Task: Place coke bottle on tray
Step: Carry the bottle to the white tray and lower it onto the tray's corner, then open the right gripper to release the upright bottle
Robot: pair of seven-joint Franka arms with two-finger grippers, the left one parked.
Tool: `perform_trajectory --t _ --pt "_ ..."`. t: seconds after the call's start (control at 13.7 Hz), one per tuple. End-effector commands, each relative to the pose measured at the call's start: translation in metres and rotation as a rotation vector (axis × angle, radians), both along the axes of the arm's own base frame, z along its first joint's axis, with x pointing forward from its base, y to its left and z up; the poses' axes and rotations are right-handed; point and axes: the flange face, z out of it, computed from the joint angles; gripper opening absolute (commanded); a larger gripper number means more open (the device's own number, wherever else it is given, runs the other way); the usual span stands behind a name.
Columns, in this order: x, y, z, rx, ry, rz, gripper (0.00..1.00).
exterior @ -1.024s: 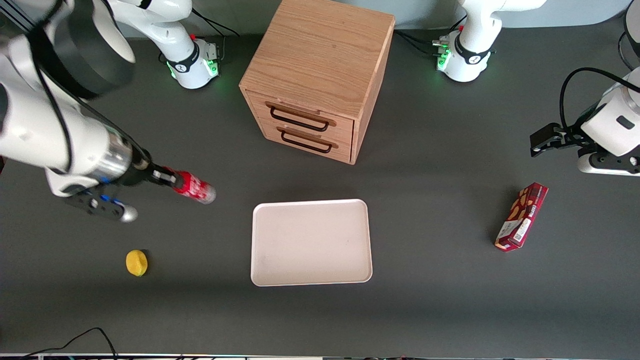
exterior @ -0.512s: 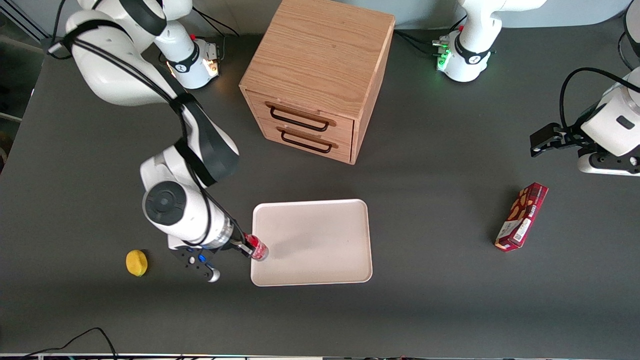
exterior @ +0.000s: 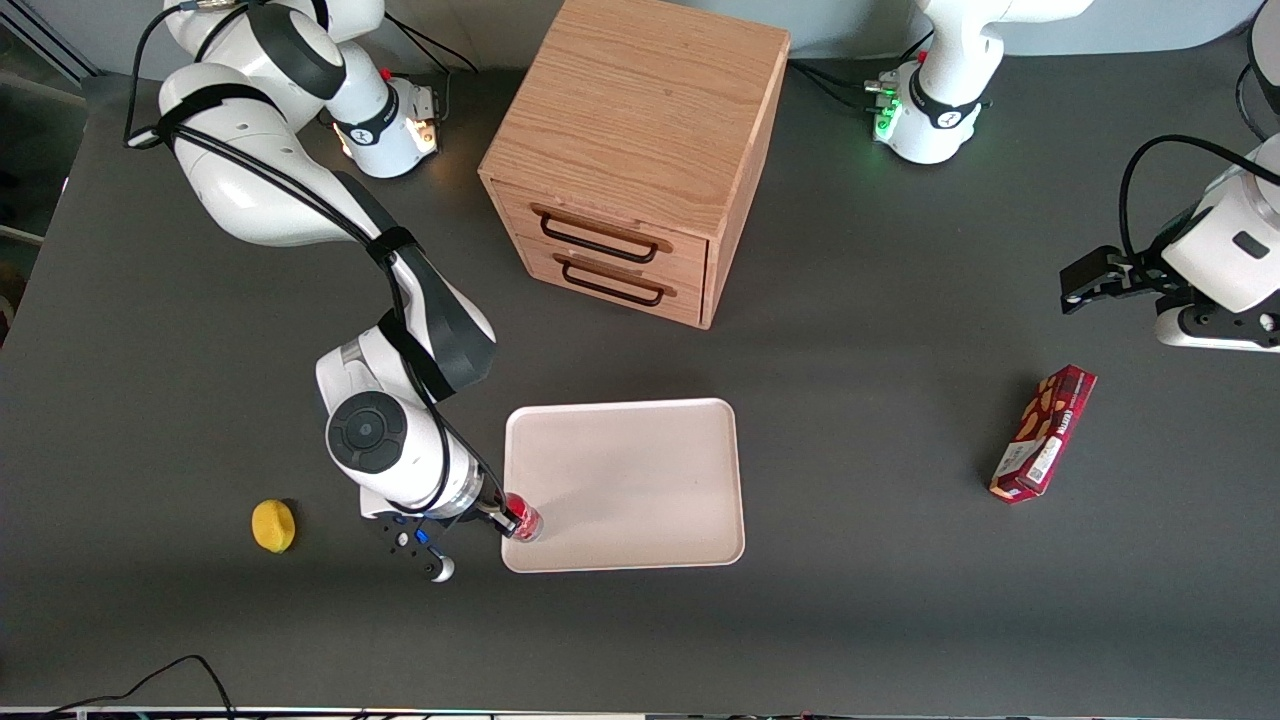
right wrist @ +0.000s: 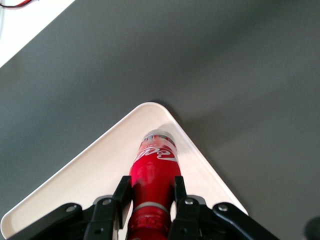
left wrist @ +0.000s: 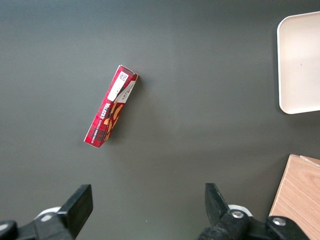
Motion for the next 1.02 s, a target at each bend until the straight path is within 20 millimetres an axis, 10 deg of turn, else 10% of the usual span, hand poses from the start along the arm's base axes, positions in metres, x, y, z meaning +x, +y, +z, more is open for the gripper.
perform_trajectory --t 0.0,0.22,0.51,0.59,0.95 --pt "0.004 0.007 0.002 -0.003 -0.028 -0.021 0.00" --pt "0.003 0.007 0.002 -0.004 -0.026 -0.018 0.15" --pt "0.003 0.004 0.016 0.007 -0.023 -0.019 0.91" --pt "0.000 0.003 0.022 -0.005 -0.005 -0.010 0.96" --pt "-0.052 -0.026 0.167 -0.096 0.093 0.197 1.00"
